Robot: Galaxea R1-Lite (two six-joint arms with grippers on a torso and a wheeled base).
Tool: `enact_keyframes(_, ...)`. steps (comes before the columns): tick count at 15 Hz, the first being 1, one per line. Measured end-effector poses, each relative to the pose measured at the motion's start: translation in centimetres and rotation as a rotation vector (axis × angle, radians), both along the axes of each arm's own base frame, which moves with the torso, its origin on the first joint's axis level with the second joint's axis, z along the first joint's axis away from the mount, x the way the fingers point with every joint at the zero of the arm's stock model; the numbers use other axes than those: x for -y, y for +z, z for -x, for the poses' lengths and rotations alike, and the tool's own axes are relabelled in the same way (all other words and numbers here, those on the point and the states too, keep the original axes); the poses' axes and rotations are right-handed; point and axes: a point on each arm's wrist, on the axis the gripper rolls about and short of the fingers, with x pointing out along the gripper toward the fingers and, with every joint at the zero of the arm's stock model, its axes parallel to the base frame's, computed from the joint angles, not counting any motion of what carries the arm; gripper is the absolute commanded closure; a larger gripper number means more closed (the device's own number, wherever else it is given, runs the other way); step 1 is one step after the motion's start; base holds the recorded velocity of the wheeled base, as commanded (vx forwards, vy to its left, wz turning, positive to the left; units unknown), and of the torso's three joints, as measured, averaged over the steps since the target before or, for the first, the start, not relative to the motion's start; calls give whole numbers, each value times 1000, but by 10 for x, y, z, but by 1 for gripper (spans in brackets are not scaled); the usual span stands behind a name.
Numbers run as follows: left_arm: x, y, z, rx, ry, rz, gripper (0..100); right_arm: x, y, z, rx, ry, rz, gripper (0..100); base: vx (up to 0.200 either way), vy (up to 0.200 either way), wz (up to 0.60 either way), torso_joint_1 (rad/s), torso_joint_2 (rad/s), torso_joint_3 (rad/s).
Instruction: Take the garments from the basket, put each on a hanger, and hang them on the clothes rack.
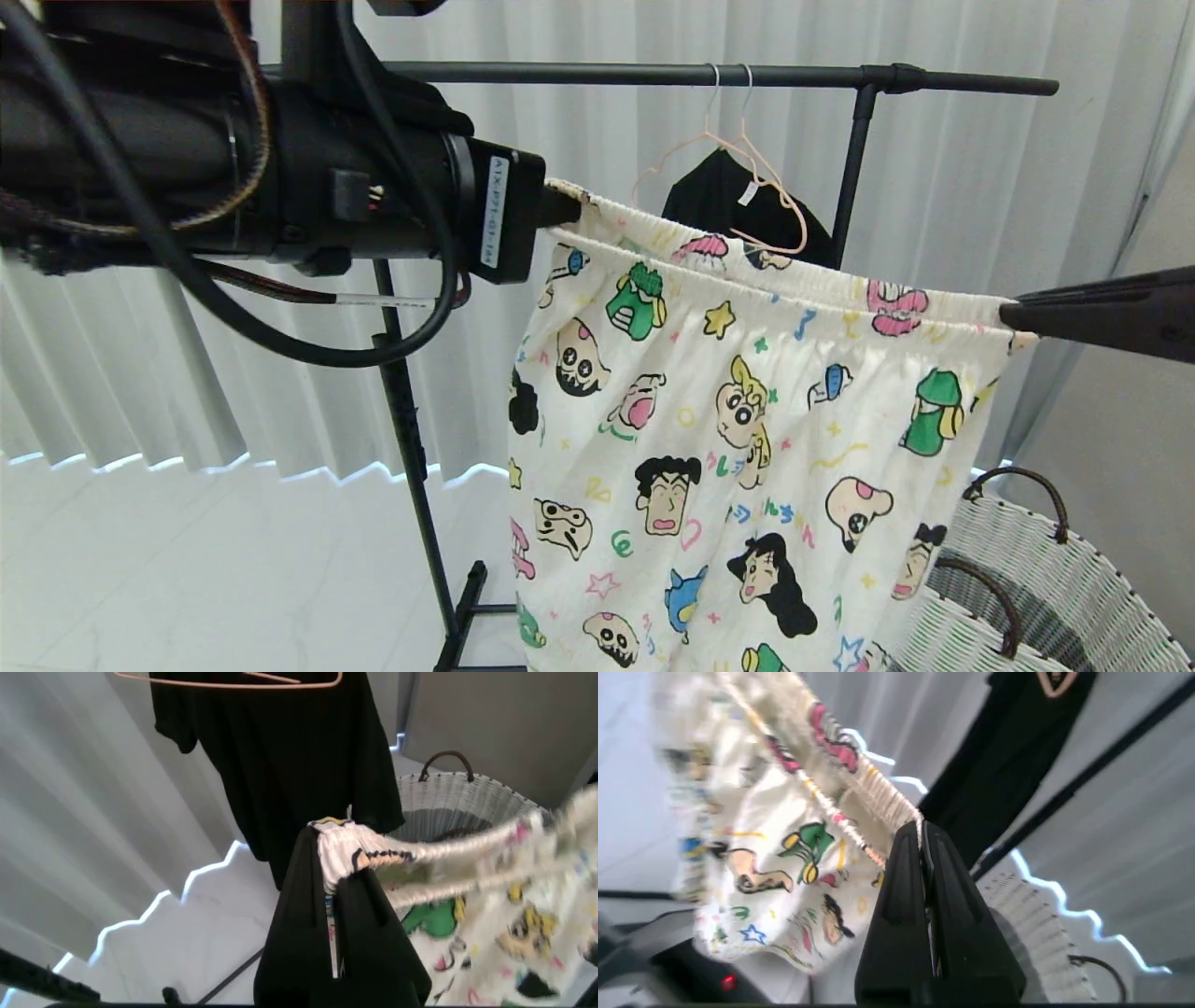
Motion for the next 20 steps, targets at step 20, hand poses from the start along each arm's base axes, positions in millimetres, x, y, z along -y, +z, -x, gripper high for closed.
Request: enact_keyframes(20, -29, -35, 60, -202, -84, 14, 100, -26, 6, -56, 98, -72, -162, 100, 0, 0, 0, 0, 0, 0)
